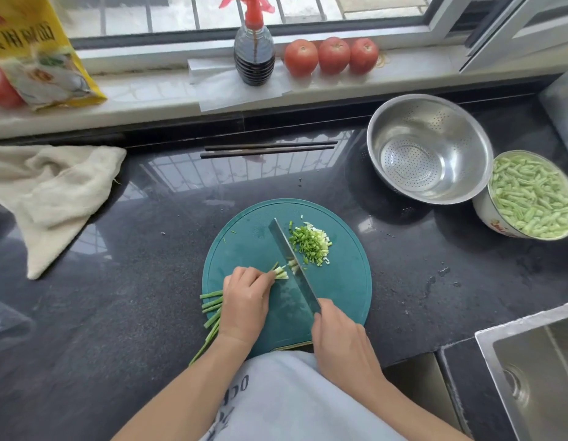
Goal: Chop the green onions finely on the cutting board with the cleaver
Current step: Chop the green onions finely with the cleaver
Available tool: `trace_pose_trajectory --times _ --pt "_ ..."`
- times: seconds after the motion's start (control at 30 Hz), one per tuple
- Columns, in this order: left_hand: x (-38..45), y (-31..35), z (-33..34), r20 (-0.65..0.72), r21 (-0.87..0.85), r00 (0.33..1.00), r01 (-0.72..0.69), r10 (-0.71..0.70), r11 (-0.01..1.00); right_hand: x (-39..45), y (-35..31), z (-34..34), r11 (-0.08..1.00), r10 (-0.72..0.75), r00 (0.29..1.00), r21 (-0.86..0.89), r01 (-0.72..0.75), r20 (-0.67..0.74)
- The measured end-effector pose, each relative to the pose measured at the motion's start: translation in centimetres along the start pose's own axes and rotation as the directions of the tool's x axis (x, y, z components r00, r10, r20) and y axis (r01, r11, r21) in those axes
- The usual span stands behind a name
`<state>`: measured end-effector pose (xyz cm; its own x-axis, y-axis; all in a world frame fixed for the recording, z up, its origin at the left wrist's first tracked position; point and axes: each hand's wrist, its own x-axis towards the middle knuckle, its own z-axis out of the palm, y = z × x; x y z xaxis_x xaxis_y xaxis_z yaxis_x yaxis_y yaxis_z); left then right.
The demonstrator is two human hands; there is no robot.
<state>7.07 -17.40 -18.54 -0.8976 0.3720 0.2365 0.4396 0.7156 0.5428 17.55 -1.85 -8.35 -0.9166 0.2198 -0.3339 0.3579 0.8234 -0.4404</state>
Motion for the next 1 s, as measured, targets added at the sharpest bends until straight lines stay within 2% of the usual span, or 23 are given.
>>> trace_pose_trajectory --times 0.2,0.37,0.43,0.67,0.83,1.0 --pt "-0.3 0.2 0.1 -0.021 0.040 1.000 -0.014 0.015 0.999 -0.2 -1.1 -0.2 0.999 0.010 1.000 -0.035 -0.009 0.028" --pt "-0.2 0.3 0.0 -0.036 0.049 0.999 -0.030 0.031 0.998 0.5 -2.2 0.0 0.988 0.133 0.972 -0.099 -0.115 0.192" --pt "-0.2 0.2 0.1 -0.041 0.046 0.999 -0.034 0.036 0.998 1.3 -2.9 0.2 0.981 0.159 0.963 -0.144 -0.130 0.217" --pt "-0.2 -0.4 0.3 -0.007 -0.031 1.000 0.004 -0.004 1.000 6.0 -4.7 0.2 0.988 0.130 0.982 -0.101 -0.117 0.134" --pt "0.0 -0.4 -0.1 0.031 -0.078 0.999 0.033 -0.031 0.996 4.6 -3.2 -0.7 0.985 0.163 0.983 -0.066 -0.157 0.082" --pt "0.0 -0.6 -0.3 0.052 -0.103 0.998 0.040 -0.035 0.994 1.9 -2.5 -1.0 0.986 0.155 0.972 -0.085 -0.142 0.179"
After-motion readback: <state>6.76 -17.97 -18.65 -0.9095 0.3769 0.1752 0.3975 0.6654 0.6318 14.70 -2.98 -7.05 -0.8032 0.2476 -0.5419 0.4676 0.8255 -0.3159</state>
